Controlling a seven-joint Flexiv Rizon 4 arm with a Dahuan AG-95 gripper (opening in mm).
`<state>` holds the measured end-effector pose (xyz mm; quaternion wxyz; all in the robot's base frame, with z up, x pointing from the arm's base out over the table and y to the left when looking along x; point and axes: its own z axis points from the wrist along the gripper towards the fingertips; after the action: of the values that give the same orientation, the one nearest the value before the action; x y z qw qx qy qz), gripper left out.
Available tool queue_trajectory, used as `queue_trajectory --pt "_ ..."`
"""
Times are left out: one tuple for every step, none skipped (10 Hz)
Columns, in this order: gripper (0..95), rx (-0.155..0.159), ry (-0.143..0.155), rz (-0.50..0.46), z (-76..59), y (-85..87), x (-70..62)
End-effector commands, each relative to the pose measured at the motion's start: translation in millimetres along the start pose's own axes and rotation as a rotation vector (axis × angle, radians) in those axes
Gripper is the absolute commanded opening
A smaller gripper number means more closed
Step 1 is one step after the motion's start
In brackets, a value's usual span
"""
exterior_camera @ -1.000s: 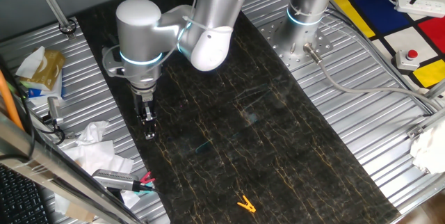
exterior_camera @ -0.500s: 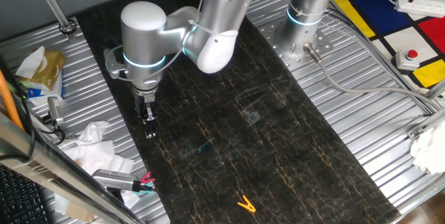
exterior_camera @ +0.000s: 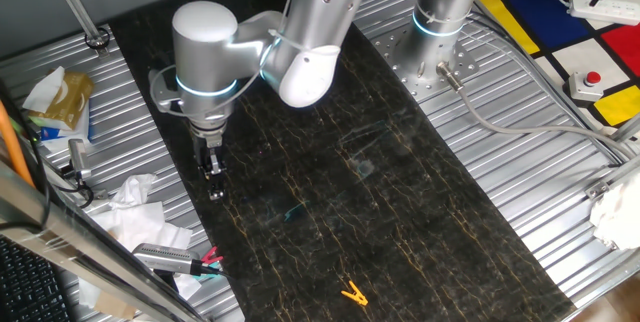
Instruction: Use the gripper to push the small block from left to right
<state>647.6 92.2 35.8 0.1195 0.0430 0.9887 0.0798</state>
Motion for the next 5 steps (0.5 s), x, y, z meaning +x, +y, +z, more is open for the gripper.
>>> queue_trajectory --pt "76.0 0.009 0.002 -0.002 -0.6 -0.7 0.4" --pt "76.0 0.01 0.002 -0.001 -0.5 -0.7 0.5" --pt "76.0 0.014 0.002 -0.004 0.1 -1.1 0.6" --pt "76.0 0.015 0.002 -0.007 0.4 -1.7 1.0" --pt "76.0 0.016 0.002 -0.012 0.5 -2.0 1.1"
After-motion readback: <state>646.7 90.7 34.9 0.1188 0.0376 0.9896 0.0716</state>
